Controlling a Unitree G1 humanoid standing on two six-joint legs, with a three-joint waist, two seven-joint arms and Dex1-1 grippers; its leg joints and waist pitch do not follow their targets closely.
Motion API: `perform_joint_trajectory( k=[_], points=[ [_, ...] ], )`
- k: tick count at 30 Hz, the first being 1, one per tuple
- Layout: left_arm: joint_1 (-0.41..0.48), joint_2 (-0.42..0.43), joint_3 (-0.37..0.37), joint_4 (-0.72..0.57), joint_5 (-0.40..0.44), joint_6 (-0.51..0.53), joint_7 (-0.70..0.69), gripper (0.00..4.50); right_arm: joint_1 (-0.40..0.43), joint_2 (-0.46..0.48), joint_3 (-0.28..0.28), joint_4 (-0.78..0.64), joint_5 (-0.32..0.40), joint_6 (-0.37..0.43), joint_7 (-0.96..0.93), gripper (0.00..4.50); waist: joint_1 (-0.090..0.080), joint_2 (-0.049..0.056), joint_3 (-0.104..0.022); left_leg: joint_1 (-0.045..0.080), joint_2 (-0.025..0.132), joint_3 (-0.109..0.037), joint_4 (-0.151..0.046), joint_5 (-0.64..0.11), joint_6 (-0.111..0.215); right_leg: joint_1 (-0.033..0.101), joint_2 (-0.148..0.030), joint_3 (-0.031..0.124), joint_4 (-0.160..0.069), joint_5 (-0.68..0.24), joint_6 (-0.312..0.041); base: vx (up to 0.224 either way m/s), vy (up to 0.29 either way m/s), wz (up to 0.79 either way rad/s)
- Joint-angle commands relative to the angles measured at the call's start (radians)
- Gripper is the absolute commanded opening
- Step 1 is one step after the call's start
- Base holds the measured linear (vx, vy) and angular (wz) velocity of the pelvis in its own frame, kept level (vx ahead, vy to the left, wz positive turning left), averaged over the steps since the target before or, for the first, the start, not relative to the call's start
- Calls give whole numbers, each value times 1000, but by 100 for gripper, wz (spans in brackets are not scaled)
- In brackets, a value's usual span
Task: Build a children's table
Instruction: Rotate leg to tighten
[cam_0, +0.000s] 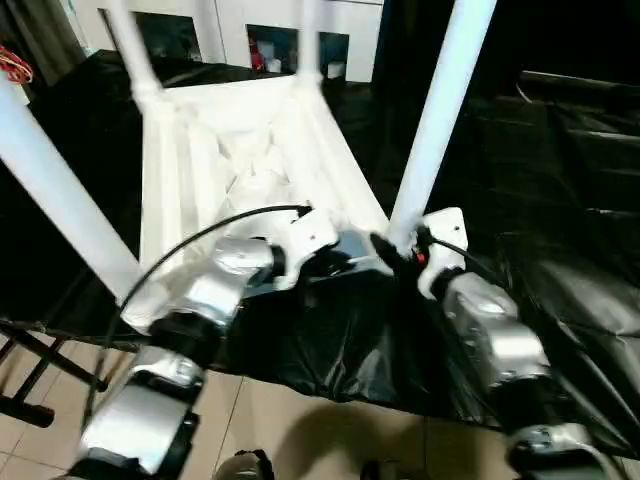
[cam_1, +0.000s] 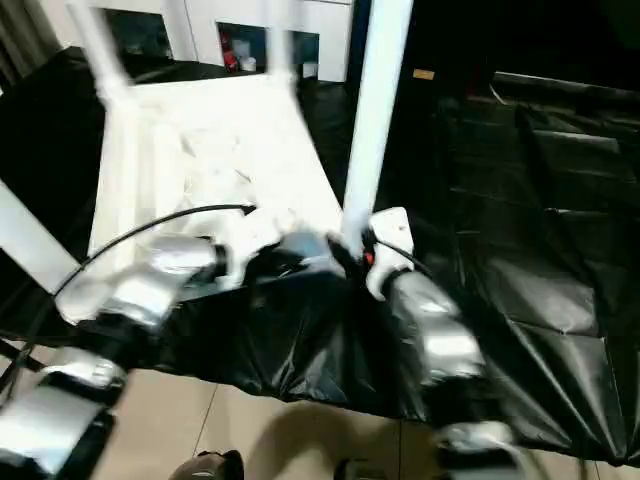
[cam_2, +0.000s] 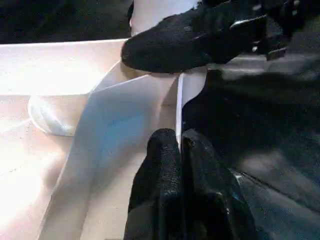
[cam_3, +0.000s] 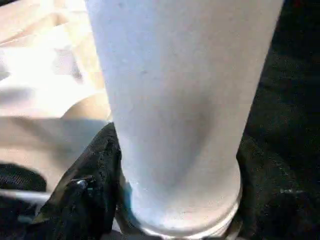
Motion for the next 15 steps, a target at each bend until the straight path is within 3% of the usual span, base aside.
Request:
perform_joint_trajectory(
  k=[1, 6, 10, 15],
  points=[
    [1, -67, -22, 17, -9, 10, 60, 0, 23, 65, 72, 71, -31, 29, -2, 328, 5, -7, -46, 19, 64, -35, -81, -269, 17, 25, -83, 52, -95, -264, -180, 0, 0, 0],
    [16, -90, -43, 0, 5, -9, 63, 0, 18, 112, 92, 52, -15, -18, 31, 378, 5, -6, -48, 14, 63, -34, -80, -244, 44, 28, -81, 50, -93, -225, -180, 0, 0, 0],
    [48, -43, -55, -37, -18, -65, -42, 0, 34, 29, 119, 5, -17, -11, 148, 411, 6, -7, -48, 13, 64, -34, -80, -247, 54, 30, -82, 50, -94, -230, -176, 0, 0, 0],
    [67, -1, -63, -58, -30, -91, -126, 0, 43, -45, 128, -19, -7, -18, 275, 411, 6, -7, -52, 9, 63, -32, -74, -185, 86, 37, -79, 48, -83, -112, -202, 0, 0, 0]
  ],
)
